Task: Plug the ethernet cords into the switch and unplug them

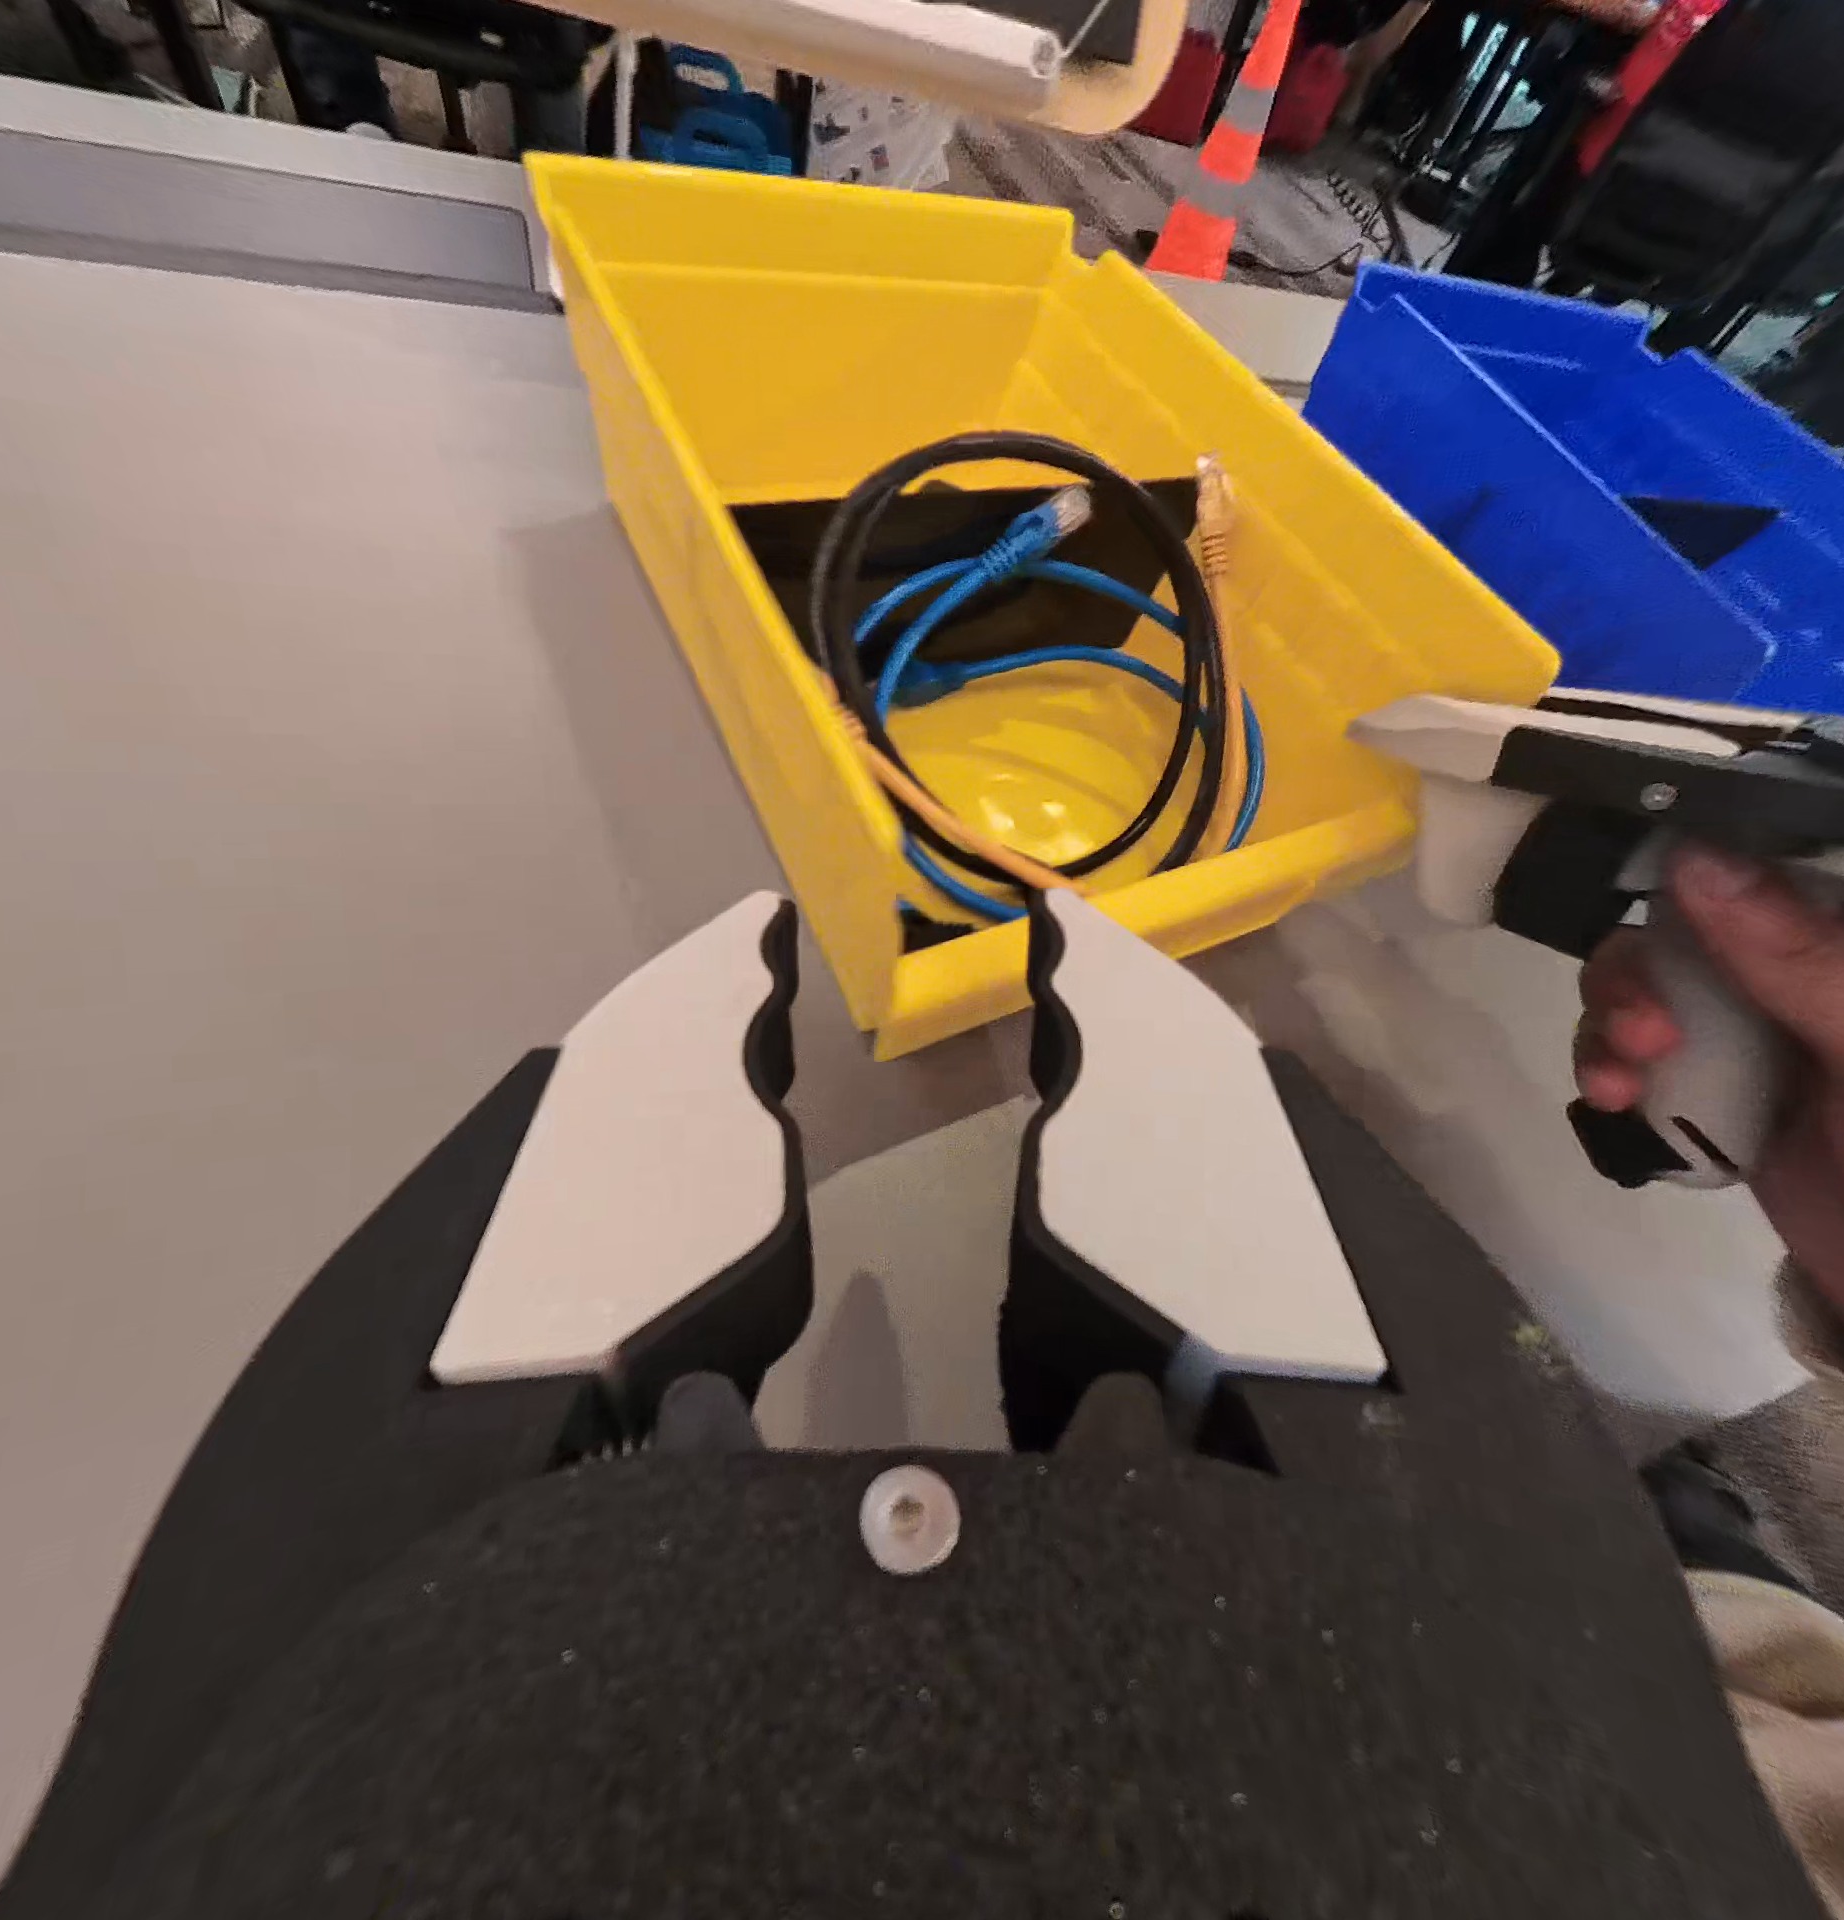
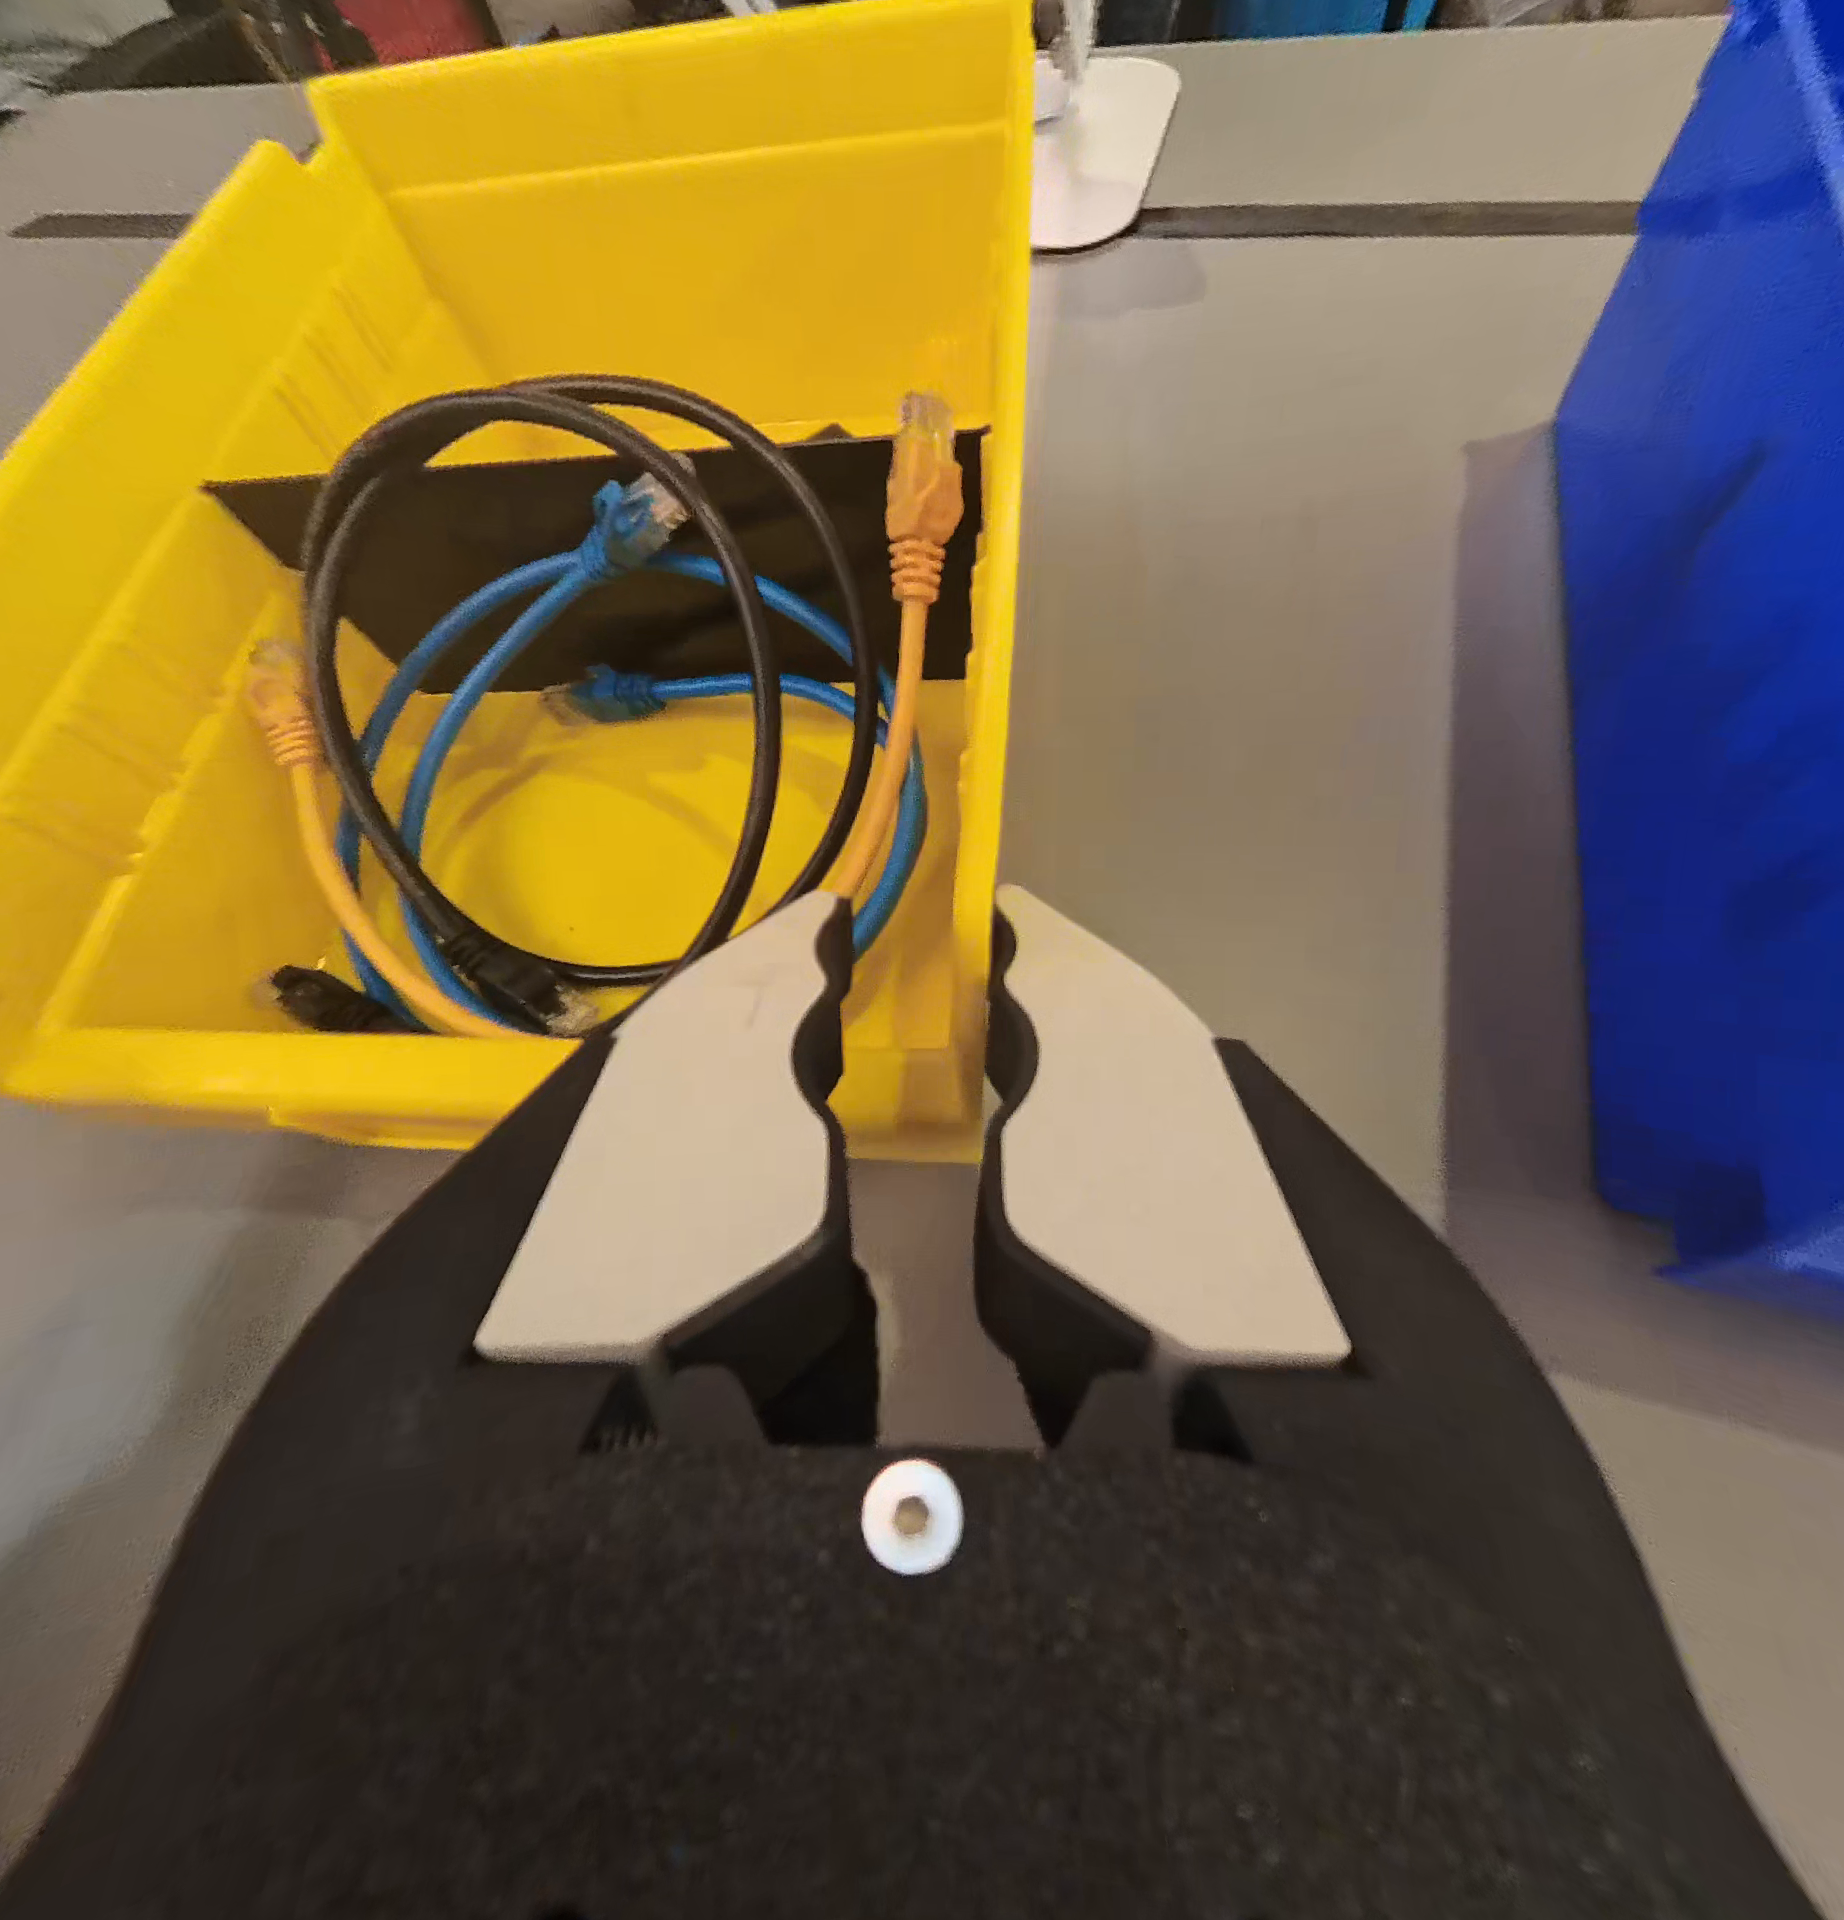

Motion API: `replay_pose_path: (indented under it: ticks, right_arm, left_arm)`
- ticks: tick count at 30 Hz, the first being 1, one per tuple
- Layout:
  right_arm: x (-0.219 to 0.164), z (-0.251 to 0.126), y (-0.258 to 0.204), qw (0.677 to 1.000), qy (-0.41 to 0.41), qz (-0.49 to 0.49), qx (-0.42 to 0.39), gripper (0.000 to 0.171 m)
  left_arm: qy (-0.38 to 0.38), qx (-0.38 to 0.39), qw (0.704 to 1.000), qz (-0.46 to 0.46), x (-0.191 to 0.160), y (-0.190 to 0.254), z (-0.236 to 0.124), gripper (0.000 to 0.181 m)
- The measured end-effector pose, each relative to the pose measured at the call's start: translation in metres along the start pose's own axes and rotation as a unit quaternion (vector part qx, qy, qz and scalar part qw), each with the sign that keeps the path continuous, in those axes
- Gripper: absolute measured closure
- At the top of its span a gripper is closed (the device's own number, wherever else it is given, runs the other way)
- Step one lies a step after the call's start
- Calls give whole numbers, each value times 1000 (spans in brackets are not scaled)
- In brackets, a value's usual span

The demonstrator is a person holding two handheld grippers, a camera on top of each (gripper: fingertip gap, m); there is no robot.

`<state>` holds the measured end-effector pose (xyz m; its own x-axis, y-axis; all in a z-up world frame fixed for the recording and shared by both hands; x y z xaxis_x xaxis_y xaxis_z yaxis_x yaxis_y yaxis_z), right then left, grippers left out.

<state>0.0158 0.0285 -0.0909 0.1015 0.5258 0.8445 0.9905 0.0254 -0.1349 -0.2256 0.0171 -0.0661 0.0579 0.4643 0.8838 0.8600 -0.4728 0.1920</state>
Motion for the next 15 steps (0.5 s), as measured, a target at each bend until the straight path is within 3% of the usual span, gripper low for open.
replay_pose_path:
  ticks: [3,6,7,9,10,13,15]
  right_arm:
    - [-4,2,-6,999,-5,-29,-17,153]
    - [-9,10,-8,999,-22,-33,-17,153]
    - [-8,12,-10,1000,-19,-19,-7,152]
    - [-5,15,-7,999,-18,-6,-35,159]
    - [-2,15,-4,998,-21,-3,-52,167]
    - [6,18,-8,998,-13,27,-56,168]
    - [9,21,-19,998,-10,2,-67,168]
  left_arm:
    - [-4,75,995,59,0,2,24,141]
    - [-7,114,991,65,2,-9,44,160]
    - [-12,118,991,61,3,-12,48,173]
    - [-10,67,996,56,6,-14,48,173]
    - [-10,34,998,53,8,-16,46,171]
    - [-27,0,998,52,16,-20,49,158]
    - [-43,3,996,77,15,-16,52,119]
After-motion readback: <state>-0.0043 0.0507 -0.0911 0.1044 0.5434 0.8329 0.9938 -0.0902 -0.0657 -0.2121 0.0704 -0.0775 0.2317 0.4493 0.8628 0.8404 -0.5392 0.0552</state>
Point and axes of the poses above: each gripper's, where its closed fingertips meet, z out along the fingers, x out of its top, y = z × x across the jaws, the point moved 8 cm from there along -z, back along the fingers, and after that the axes turned 2 degrees about x, right-handed, at the moved point
